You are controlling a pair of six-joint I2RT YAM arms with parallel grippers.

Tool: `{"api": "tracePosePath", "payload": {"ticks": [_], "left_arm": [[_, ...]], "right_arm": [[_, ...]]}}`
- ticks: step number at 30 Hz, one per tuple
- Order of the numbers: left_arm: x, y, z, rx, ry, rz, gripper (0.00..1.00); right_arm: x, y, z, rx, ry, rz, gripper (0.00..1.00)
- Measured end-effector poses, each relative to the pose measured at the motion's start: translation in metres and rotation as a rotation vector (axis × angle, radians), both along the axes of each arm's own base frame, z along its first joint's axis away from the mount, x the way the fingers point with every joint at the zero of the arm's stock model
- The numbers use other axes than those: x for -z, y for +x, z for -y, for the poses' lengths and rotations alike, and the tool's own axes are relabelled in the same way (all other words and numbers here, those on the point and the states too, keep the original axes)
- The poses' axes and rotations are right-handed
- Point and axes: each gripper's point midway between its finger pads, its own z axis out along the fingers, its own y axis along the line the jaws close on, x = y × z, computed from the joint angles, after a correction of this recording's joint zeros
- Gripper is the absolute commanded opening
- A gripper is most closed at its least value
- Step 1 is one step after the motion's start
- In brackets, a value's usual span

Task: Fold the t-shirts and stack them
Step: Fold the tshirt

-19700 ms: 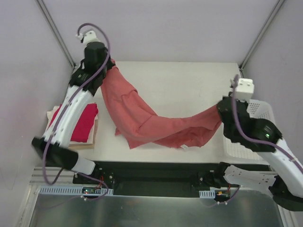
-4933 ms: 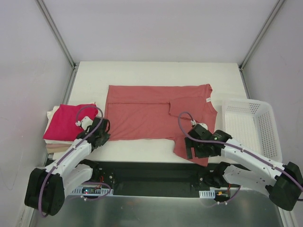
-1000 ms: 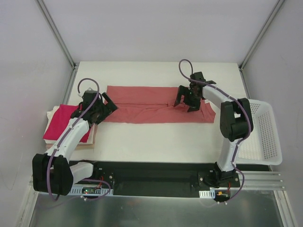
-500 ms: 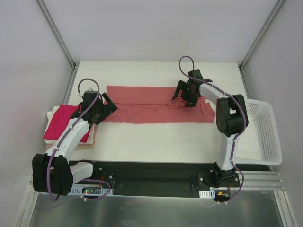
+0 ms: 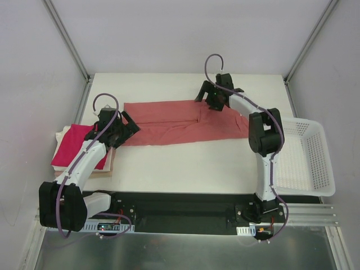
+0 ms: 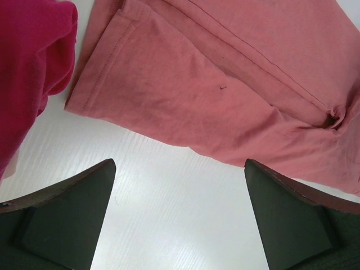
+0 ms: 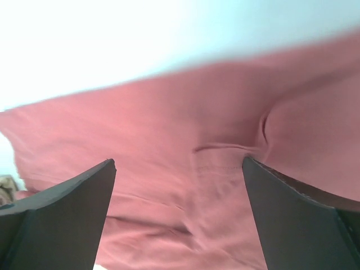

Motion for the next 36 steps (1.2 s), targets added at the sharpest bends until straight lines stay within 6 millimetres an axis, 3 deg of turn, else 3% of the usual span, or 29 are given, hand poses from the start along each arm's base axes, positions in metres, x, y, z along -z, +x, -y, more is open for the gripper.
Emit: {"api": "tracePosePath", "payload": {"ticks": [7, 10, 14, 19, 22, 26, 31, 36], "left_arm": [[0.000, 0.000, 0.000, 0.002, 0.002, 0.002, 0.99], [-0.001, 0.000, 0.000, 0.008, 0.007, 0.005, 0.99], [-0.005, 0.005, 0.002, 0.034, 0.011, 0.009, 0.99], [-0.008, 0.040, 0.023, 0.113, -0.004, -0.009, 0.99], [0.003, 0.071, 0.050, 0.200, -0.014, -0.043, 0.99], [0.032, 0.097, 0.073, 0.269, -0.044, -0.106, 0.99], [0.071, 0.092, 0.077, 0.281, -0.058, -0.209, 0.99], [0.074, 0.079, 0.093, 0.305, -0.073, -0.196, 0.99]], "right_arm": [[-0.045, 0.035, -0.048, -0.092, 0.020, 0.174, 0.97], [-0.050, 0.035, -0.051, -0.119, 0.005, 0.194, 0.97], [-0.041, 0.009, -0.029, -0.133, -0.068, 0.148, 0.97], [-0.042, -0.072, 0.015, -0.119, -0.151, 0.054, 0.97], [-0.042, -0.108, 0.032, -0.109, -0.182, -0.003, 0.97], [-0.014, -0.126, 0.043, -0.093, -0.213, -0.102, 0.97], [0.032, -0.137, 0.061, -0.056, -0.247, -0.254, 0.97], [0.035, -0.107, 0.069, -0.013, -0.231, -0.287, 0.97]]}}
